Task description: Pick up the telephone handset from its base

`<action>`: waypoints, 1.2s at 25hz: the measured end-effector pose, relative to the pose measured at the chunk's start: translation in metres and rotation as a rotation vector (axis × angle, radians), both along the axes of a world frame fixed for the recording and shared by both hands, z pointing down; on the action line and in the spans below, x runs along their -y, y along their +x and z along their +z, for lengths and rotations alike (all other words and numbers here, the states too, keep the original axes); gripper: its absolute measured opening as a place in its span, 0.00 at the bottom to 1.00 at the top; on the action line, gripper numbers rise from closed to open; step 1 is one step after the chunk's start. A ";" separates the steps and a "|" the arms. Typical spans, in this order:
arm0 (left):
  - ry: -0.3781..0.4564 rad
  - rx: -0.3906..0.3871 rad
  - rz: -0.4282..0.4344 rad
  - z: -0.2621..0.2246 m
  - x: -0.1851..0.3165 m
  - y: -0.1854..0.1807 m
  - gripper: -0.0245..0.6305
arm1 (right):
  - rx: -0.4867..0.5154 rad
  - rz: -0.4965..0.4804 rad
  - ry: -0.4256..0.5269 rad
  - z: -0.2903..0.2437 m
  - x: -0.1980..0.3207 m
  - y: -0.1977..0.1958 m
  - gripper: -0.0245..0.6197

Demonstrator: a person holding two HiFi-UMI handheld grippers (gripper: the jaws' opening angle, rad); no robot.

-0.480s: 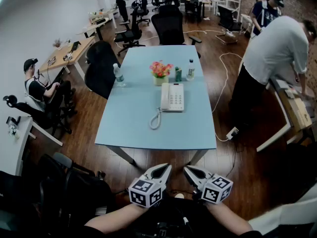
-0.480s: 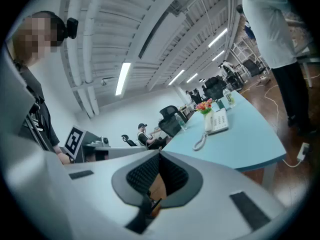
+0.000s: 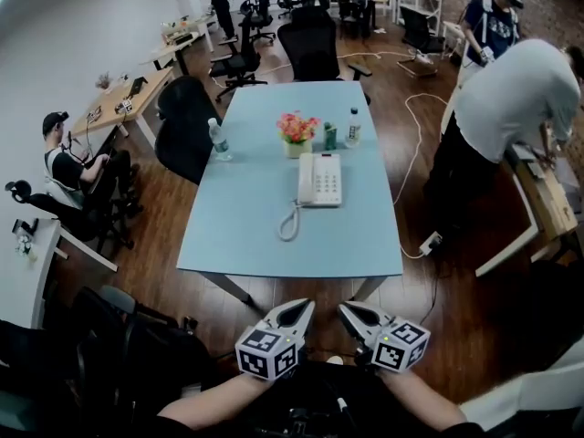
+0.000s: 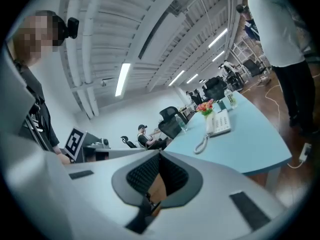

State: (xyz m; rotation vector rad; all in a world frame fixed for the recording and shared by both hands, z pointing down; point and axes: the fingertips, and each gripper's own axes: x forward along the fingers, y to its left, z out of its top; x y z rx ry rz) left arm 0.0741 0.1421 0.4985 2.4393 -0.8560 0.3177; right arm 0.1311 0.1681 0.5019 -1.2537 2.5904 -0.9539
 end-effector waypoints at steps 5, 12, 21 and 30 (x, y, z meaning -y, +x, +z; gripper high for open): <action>0.000 -0.015 -0.019 0.000 0.019 -0.007 0.04 | -0.005 0.001 -0.012 0.004 0.011 -0.005 0.05; -0.014 -0.046 -0.021 0.000 0.052 -0.010 0.04 | -0.029 0.016 -0.035 0.006 0.041 -0.005 0.05; -0.025 -0.078 -0.071 -0.001 0.152 -0.042 0.04 | -0.051 0.026 -0.045 0.005 0.135 -0.023 0.05; -0.030 -0.095 -0.060 0.000 0.246 -0.078 0.04 | -0.078 0.049 -0.063 0.006 0.226 -0.053 0.05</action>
